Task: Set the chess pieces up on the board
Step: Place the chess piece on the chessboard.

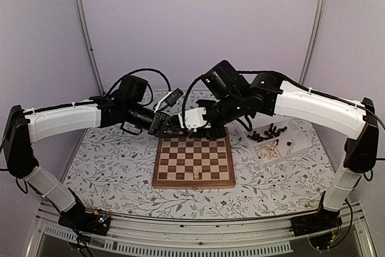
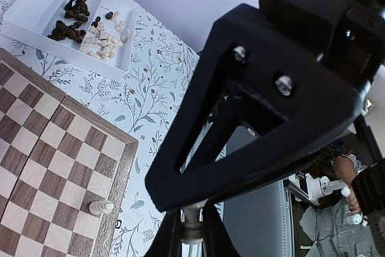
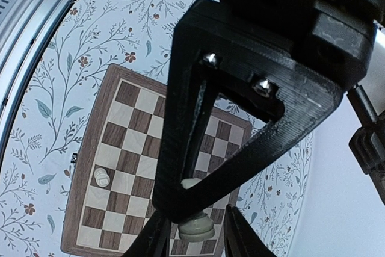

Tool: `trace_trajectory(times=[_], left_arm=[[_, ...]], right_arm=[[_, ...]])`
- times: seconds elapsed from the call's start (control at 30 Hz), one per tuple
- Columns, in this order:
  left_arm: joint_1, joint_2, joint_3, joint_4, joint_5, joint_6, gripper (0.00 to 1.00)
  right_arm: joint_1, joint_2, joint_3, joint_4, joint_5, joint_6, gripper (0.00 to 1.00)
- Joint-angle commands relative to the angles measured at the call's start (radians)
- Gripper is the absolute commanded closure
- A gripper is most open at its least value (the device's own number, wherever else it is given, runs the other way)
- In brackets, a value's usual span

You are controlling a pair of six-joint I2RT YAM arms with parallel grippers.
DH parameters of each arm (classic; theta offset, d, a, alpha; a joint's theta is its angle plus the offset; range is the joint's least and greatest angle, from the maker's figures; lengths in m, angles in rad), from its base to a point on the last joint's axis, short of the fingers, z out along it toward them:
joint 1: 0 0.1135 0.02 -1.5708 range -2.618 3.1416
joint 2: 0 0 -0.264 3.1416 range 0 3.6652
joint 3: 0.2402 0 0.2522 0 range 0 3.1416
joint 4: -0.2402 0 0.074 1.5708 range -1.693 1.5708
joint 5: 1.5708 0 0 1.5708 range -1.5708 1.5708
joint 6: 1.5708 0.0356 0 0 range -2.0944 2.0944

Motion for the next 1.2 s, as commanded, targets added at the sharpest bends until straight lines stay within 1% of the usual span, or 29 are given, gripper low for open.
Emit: trace_trajectory(times=[0.0, 0.07, 0.13, 0.23, 0.27, 0.33, 0.4, 0.43, 0.5, 0.53, 0.6, 0.73, 0.87, 1.17], left_arm=[[-0.018, 0.013, 0.02, -0.006, 0.031, 0.0, 0.93], [-0.018, 0.016, 0.023, -0.006, 0.029, -0.001, 0.93], [-0.018, 0.016, 0.027, -0.005, 0.027, -0.005, 0.89], [-0.018, 0.001, 0.031, -0.012, -0.01, -0.002, 0.73], [-0.018, -0.015, 0.026, -0.006, -0.033, -0.002, 0.66], [-0.02, -0.073, -0.01, 0.049, -0.098, 0.001, 0.56], [-0.025, -0.173, -0.099, 0.212, -0.197, -0.024, 0.48], [-0.032, -0.228, -0.167, 0.347, -0.242, -0.042, 0.43], [-0.057, -0.331, -0.325, 0.588, -0.353, -0.054, 0.39], [-0.072, -0.369, -0.376, 0.686, -0.404, -0.048, 0.39], [-0.096, -0.402, -0.42, 0.778, -0.475, -0.021, 0.39], [-0.145, -0.393, -0.426, 0.802, -0.533, 0.062, 0.4], [-0.174, -0.355, -0.403, 0.786, -0.543, 0.089, 0.42], [-0.197, -0.274, -0.345, 0.778, -0.531, 0.084, 0.56]], right_arm=[[0.022, 0.017, -0.002, 0.026, 0.042, -0.018, 0.7], [0.025, 0.016, -0.004, 0.028, 0.045, -0.018, 0.74], [0.028, 0.016, -0.006, 0.03, 0.049, -0.018, 0.79], [0.027, 0.006, -0.011, 0.041, 0.049, -0.003, 0.83], [0.028, 0.001, -0.016, 0.046, 0.048, 0.007, 0.84], [0.016, -0.019, -0.033, 0.063, 0.016, 0.051, 0.86], [-0.02, -0.043, -0.043, 0.074, -0.088, 0.108, 0.88], [-0.045, -0.062, -0.049, 0.082, -0.159, 0.138, 0.88], [-0.103, -0.086, -0.075, 0.101, -0.345, 0.221, 0.89], [-0.134, -0.1, -0.098, 0.115, -0.432, 0.262, 0.89], [-0.169, -0.107, -0.118, 0.127, -0.569, 0.324, 0.89], [-0.214, -0.109, -0.125, 0.149, -0.688, 0.392, 0.89], [-0.229, -0.108, -0.124, 0.154, -0.715, 0.41, 0.89], [-0.23, -0.109, -0.129, 0.155, -0.732, 0.407, 0.88]])
